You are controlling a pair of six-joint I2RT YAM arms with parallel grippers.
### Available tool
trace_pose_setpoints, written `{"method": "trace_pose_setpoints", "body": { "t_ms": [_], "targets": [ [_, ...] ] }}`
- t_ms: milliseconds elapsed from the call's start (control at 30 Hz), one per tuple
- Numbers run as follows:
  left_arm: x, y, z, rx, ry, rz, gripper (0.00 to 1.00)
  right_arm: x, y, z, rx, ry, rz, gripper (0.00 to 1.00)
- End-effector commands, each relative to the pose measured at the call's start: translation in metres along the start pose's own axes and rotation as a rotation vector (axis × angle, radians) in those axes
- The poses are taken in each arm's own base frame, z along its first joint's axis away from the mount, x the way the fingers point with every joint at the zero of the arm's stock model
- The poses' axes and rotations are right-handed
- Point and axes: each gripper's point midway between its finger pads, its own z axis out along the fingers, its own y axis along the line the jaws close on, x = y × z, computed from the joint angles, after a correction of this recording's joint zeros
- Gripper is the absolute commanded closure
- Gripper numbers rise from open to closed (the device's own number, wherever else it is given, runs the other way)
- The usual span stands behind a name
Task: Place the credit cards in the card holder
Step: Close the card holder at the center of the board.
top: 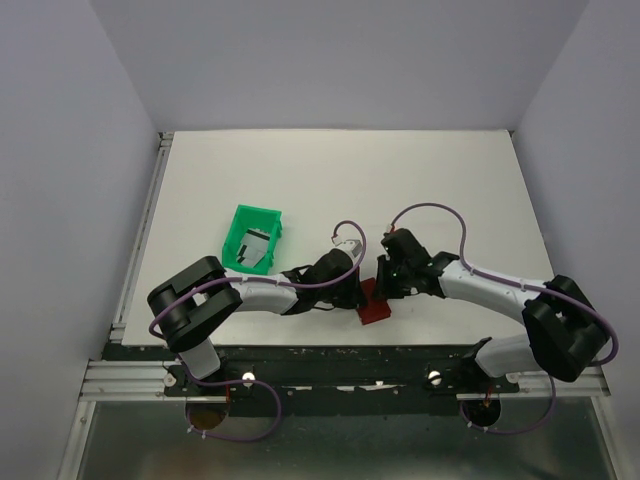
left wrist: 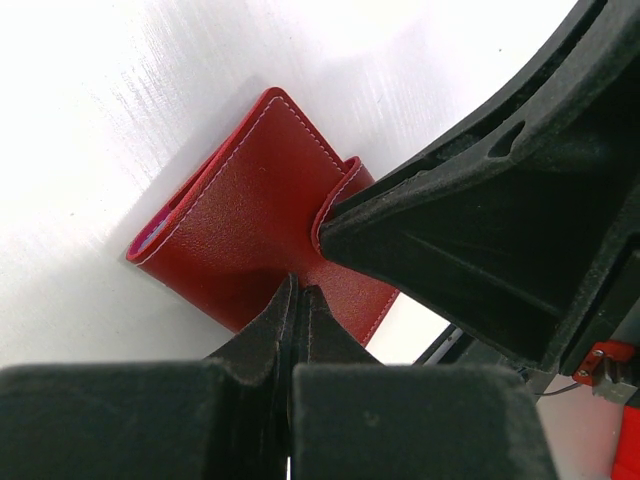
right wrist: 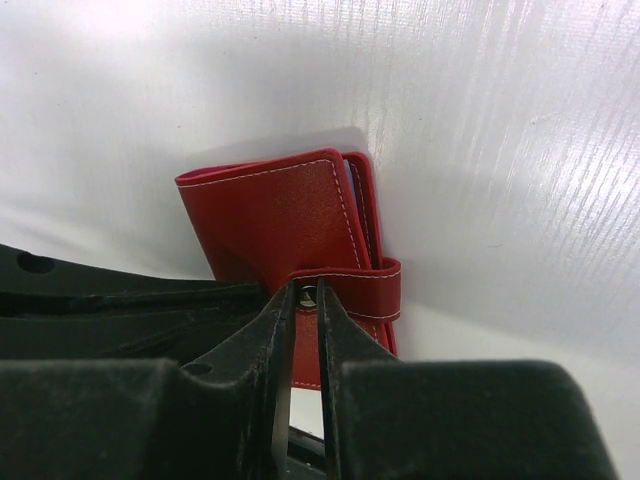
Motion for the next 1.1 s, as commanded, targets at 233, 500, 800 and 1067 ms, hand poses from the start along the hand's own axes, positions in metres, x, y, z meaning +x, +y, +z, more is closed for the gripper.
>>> {"method": "trace_pose_setpoints", "body": {
  "t_ms": [233, 500, 800, 1067],
  "targets": [
    [0.027, 0.021, 0.002, -0.054, 0.072, -0.017, 1.0, 0.048, -0.056, 0.024, 0.278, 0.106, 0.008, 0.8],
    [0.027, 0.021, 0.002, -0.052, 0.072, -0.016, 1.0, 0.062, -0.069, 0.03, 0.346, 0.14, 0.017, 0.8],
    [0.029, 0.023, 0.003, -0.047, 0.071, -0.026, 1.0, 0.07, -0.073, 0.017, 0.415, 0.168, 0.014, 0.8],
    [0.031, 0.024, 0.002, -0.036, 0.063, -0.033, 1.0, 0.078, -0.069, 0.008, 0.454, 0.209, -0.002, 0.83]
  ]
}}
